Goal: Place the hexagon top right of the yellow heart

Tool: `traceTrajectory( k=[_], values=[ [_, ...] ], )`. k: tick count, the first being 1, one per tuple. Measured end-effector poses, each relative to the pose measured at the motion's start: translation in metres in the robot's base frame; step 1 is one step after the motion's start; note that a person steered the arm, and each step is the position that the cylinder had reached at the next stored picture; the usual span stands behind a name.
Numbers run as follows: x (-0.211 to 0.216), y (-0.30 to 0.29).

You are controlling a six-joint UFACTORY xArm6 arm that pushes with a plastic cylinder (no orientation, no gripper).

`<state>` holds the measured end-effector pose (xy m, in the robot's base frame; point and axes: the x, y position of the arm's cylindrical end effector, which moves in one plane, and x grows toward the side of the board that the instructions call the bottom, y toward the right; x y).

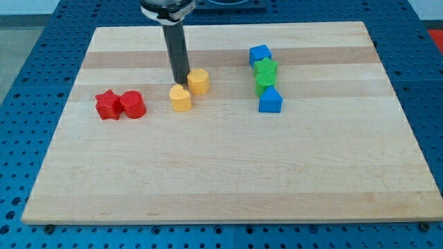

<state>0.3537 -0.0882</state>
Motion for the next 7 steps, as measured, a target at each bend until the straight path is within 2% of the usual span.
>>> traceTrajectory(
  k=[3,5,7],
  values=[
    [0.0,0.013],
    [0.005,-0.013],
    [0.021,-0.01]
  ],
)
